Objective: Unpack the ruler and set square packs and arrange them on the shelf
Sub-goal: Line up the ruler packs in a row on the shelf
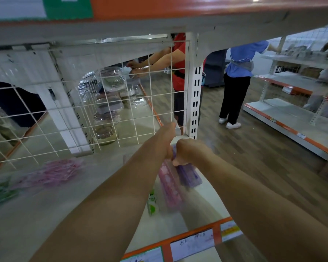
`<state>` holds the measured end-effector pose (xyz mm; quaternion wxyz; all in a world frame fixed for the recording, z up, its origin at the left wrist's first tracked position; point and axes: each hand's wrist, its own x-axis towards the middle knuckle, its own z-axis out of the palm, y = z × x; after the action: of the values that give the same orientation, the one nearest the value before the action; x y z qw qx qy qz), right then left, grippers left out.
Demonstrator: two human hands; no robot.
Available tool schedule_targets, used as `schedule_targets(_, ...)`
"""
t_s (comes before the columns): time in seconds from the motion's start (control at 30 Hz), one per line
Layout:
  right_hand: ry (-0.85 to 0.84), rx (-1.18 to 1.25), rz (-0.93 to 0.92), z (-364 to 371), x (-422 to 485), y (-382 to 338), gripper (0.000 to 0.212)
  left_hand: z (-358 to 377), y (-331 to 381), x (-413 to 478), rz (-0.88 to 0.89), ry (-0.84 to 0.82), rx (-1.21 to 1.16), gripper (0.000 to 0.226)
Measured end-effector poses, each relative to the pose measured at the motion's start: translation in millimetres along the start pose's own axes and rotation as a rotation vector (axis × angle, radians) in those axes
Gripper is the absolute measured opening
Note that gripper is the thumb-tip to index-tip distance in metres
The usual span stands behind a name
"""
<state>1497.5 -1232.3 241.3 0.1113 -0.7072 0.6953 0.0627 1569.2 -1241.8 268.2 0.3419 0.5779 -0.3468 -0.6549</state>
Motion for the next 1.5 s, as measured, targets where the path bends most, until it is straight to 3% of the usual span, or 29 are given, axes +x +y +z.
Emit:
schedule_targets(0.13,-0.102,0.169,0.013,-6,0,7,0.020,5,1,4,0.017,0.037,0.040,0.022)
schedule_targets(0.47,-0.138,0.678,0.200,1,14,24,0.022,6,-2,6,0.026,0.061,-0.049,0.027)
schedule_targets(0.6,-0.208,0.738,0.213,2,14,21,0.012,3,-4,12,-0.018,0.077,-0.028,0.022)
schedule_targets(0.73,-0.173,0.679,0.127,-1,11,15,0.018,0,-6,18,-0.079,0.105,0.029,0.025)
schedule_targets(0.83,-0.158,0.706,0.123,-3,10,17,0.012,-1,-8,17,-0.093,0.082,0.016,0.022)
schedule_targets(1.0,0.059,0.827,-0.028,-14,-5,30,0.012,-6,-5,12,0.135,0.086,0.045,0.008)
schedule_targets(1.13,0.293,0.869,-0.112,-20,-16,35,0.021,-8,-3,-3,0.384,-0.027,0.060,0.018)
schedule_targets(1.33,0.461,0.758,-0.222,-14,-24,41,0.013,0,-14,-20,0.613,0.041,0.199,0.026)
schedule_targets(1.5,0.465,0.806,-0.331,-5,-36,43,0.031,5,-22,-34,0.656,0.002,0.176,0.032)
